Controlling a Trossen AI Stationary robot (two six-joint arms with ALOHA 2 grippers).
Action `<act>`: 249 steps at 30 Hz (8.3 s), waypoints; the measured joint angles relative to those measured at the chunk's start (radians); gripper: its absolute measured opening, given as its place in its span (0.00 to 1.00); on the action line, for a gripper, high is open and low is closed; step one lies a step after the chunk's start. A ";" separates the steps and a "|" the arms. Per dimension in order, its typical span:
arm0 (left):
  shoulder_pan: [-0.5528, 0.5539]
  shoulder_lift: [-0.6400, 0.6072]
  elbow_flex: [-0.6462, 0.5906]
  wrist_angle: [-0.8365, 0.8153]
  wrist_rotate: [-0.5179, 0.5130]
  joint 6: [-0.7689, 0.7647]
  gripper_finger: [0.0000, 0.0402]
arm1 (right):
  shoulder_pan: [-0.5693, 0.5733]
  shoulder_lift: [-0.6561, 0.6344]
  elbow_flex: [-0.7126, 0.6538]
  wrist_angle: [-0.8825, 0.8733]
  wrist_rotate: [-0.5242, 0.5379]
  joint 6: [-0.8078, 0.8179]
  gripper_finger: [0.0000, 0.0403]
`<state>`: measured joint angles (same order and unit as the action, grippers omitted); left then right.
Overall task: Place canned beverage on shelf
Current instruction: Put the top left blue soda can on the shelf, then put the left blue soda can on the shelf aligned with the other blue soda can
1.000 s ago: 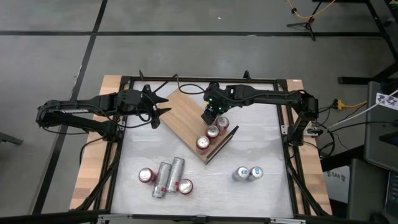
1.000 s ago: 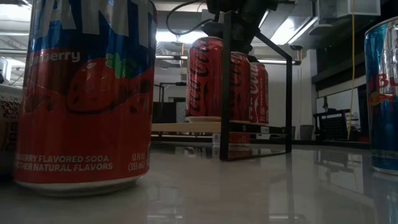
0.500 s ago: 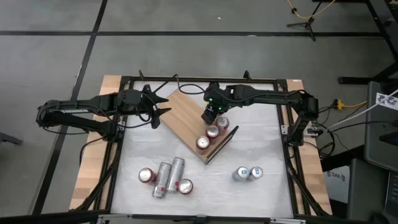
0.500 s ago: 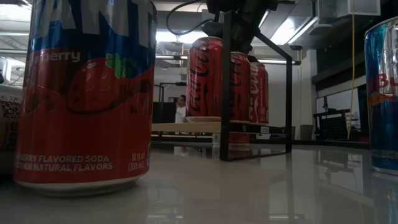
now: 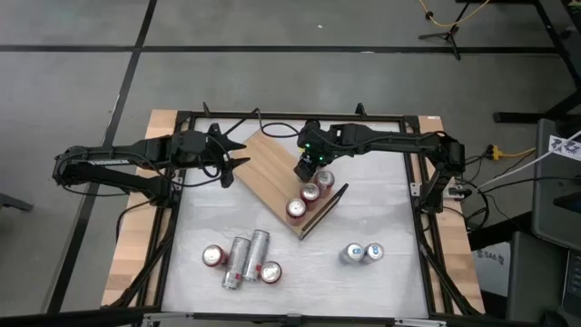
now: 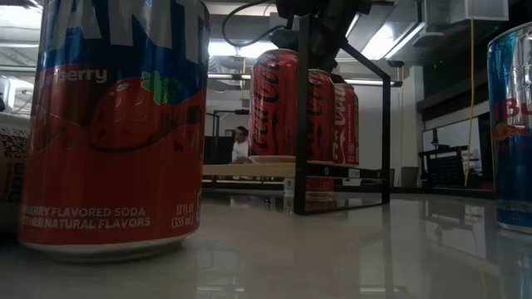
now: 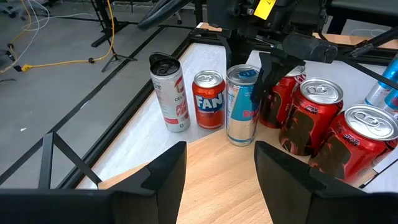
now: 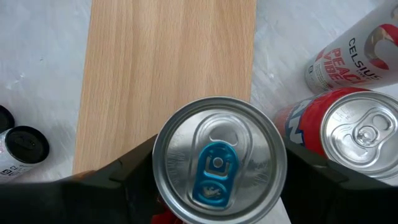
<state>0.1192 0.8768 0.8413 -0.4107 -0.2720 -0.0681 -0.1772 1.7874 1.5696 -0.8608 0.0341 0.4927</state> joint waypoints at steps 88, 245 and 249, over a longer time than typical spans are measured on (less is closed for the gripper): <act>0.000 0.000 0.000 0.000 0.000 -0.001 0.45 | 0.231 -0.063 0.352 -0.692 0.169 0.165 0.93; -0.002 0.000 0.000 -0.008 0.001 -0.001 0.45 | 0.663 0.026 0.146 -0.392 -0.149 0.582 0.55; -0.002 0.000 0.000 -0.008 0.001 -0.001 0.45 | 0.638 0.026 0.269 -0.447 -0.187 0.527 0.56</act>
<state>0.1173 0.8768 0.8410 -0.4183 -0.2714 -0.0692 0.4609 1.8133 1.8383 -1.3077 -0.1524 1.0196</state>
